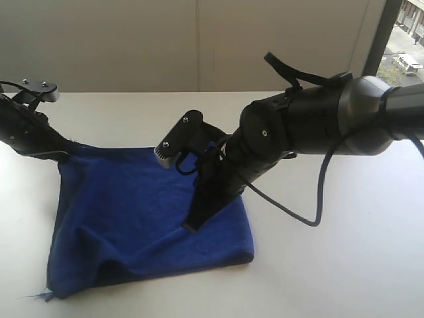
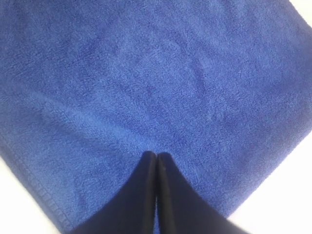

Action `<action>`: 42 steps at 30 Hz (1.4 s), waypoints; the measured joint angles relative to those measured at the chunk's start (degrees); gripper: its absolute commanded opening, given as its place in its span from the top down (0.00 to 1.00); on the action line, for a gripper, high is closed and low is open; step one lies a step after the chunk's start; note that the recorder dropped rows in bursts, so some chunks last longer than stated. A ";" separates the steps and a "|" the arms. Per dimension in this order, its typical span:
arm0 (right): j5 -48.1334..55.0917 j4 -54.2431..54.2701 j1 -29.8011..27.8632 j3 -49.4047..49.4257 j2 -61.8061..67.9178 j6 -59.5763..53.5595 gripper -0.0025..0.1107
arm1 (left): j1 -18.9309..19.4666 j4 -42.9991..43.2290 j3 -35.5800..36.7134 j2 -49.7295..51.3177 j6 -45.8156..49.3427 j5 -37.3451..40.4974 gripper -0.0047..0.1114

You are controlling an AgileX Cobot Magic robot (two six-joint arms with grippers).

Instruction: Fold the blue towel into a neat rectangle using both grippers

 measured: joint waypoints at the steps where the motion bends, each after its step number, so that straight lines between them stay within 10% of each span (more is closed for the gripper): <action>1: 0.15 0.00 0.00 0.00 0.00 0.00 0.98 | 0.00 0.25 0.00 0.00 0.00 -0.48 0.96; 11: 0.69 0.00 0.00 0.00 0.00 0.00 0.98 | 0.00 1.26 0.00 1.63 0.00 -3.39 0.66; 21: 6.83 0.00 0.00 0.00 0.00 0.40 0.98 | 0.00 1.26 0.00 2.22 0.00 -4.10 0.79; 30: 18.26 0.00 0.00 0.00 0.00 2.98 0.98 | 0.00 1.26 0.00 4.15 0.24 -5.05 0.62; 42: 9.90 0.00 0.00 6.84 -0.03 4.28 0.98 | 0.00 1.26 0.00 5.39 0.24 -6.33 0.80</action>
